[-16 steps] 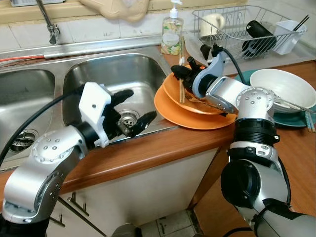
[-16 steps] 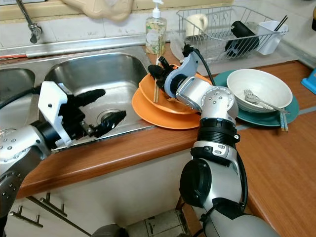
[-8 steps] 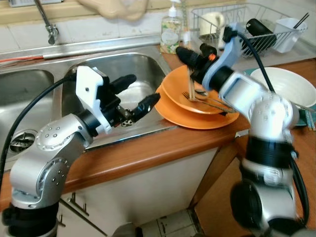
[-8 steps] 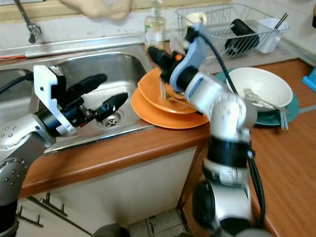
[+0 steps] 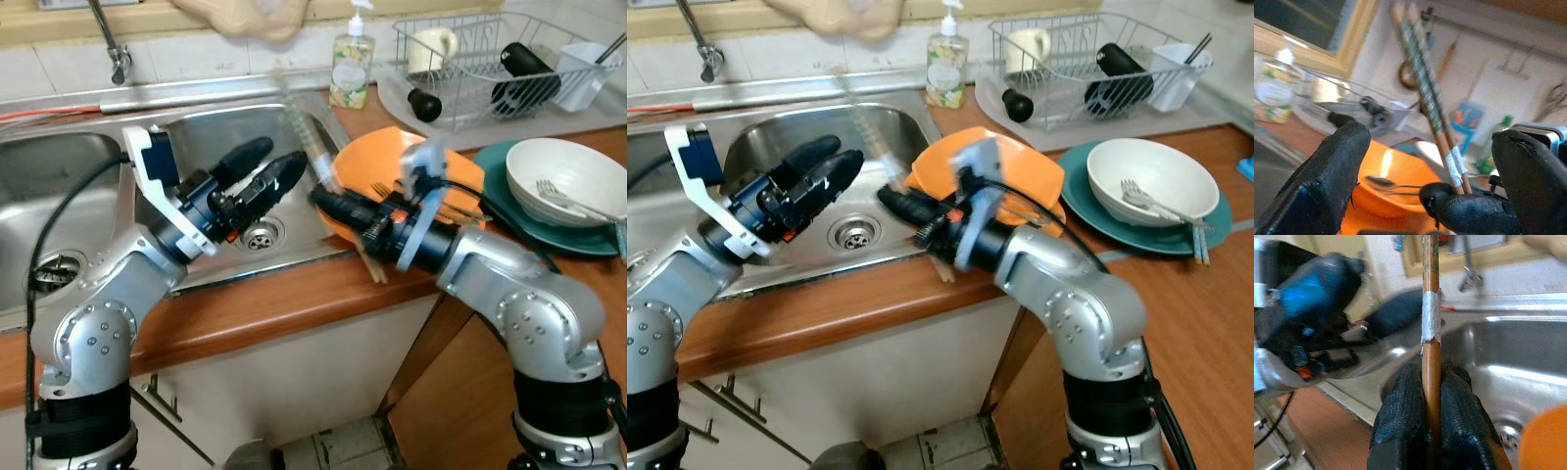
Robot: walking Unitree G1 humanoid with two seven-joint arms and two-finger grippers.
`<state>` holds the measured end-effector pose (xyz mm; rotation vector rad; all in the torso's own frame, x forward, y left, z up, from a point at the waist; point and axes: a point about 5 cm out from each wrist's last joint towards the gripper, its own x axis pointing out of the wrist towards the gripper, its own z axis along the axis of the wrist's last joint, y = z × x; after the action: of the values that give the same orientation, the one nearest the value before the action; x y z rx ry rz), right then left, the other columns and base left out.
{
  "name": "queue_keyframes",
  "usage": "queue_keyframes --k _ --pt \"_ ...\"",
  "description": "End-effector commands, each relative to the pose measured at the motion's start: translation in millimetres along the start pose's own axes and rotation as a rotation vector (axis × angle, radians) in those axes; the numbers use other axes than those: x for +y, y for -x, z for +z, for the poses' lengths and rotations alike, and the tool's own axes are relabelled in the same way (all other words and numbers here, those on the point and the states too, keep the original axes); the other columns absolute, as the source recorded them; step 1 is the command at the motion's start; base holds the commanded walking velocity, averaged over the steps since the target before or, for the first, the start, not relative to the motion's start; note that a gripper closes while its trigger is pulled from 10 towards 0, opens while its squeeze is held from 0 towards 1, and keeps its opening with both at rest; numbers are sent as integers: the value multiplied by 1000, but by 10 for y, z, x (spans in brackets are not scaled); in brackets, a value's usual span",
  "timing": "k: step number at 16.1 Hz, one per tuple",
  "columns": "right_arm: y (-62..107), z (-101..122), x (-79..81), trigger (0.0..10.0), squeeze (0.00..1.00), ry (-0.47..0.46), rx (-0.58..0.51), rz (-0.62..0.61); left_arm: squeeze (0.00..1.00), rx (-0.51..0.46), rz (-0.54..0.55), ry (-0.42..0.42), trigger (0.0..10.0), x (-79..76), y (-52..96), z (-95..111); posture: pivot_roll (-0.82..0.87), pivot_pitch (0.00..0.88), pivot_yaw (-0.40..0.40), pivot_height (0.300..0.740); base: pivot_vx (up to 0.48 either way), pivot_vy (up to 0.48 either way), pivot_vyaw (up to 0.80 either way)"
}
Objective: Kitchen organization
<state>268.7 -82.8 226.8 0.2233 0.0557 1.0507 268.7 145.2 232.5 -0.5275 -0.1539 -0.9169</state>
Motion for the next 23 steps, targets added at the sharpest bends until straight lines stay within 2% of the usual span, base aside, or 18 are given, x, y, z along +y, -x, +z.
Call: queue_keyframes --k 1,2,3,4,6,15,20,23 --pt "13 12 34 0 0 52 -4 15 0 -14 -32 70 10000 0 11 -14 26 0 58 716 0 0 0" --pt "19 3 35 0 0 64 -2 17 0 -20 -47 92 10000 -7 4 -19 26 0 58 716 0 0 0" --pt "24 -1 37 0 0 70 -4 21 0 -27 -68 123 6275 -13 -16 -28 25 0 64 716 0 0 0" --pt "27 -5 46 0 0 74 -11 24 0 -24 -94 159 0 -18 -40 -46 24 0 67 716 0 0 0" --pt "22 -5 69 0 0 86 -25 27 0 -20 -186 236 0 -58 -75 -66 10 0 93 716 0 0 0" --pt "71 31 70 0 0 86 4 -13 0 31 -356 306 0 -139 -74 -79 -11 0 126 716 0 0 0" --pt "70 75 105 0 0 118 27 -8 0 38 -351 279 0 -98 -123 -58 -15 0 117 716 0 0 0" --pt "41 62 104 0 0 138 68 12 0 42 -352 254 0 -134 -98 -55 -10 0 101 716 0 0 0"
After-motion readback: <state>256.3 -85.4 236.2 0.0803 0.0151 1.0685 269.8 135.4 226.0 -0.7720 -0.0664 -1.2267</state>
